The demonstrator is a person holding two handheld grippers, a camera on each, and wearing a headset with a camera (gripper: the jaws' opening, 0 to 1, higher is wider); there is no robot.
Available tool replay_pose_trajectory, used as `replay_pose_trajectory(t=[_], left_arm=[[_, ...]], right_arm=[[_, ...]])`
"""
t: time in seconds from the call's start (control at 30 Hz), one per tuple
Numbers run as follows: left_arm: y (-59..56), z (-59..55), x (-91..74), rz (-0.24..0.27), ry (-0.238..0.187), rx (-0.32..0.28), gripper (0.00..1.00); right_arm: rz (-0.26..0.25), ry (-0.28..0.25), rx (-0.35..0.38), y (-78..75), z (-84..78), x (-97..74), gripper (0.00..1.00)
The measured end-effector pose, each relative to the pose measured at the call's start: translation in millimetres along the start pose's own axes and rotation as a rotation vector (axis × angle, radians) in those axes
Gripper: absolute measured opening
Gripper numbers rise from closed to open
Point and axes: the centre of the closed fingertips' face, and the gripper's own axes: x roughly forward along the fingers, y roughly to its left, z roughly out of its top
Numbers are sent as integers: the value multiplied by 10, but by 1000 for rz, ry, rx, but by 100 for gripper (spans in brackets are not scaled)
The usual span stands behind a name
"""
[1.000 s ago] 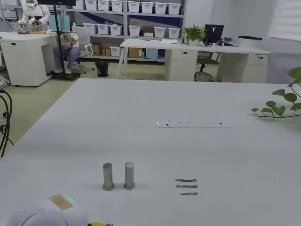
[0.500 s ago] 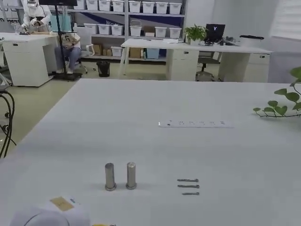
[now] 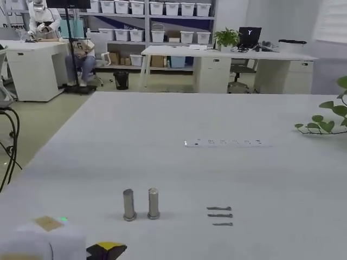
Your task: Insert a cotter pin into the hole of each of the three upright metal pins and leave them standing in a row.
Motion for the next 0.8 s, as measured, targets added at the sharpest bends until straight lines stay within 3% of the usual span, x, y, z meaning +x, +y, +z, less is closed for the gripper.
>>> replay_pose_trajectory(t=[0.1,0.27,0.43,0.53,0.6,0.63,0.7,0.8], left_arm=[[-11,10,-47,-21,2,-12,43],[-33,-62,-74,-71,15,-46,75],[-51,-81,-164,-95,38,9,88],[-50,-62,-211,-111,39,8,99],[-21,-105,-241,-108,76,-2,99],[13,-166,-273,-103,117,45,99],[47,-185,-310,-91,128,115,99],[50,-215,-362,-94,142,115,99]], right_arm=[[0,4,-3,-2,-6,12,80],[12,2,2,29,-13,42,80],[20,3,5,40,-32,51,80],[20,5,6,31,-39,56,80],[19,7,5,25,-41,56,80],[19,7,3,20,-38,56,80],[19,9,2,15,-32,54,80],[18,8,-6,-2,-4,50,80]])
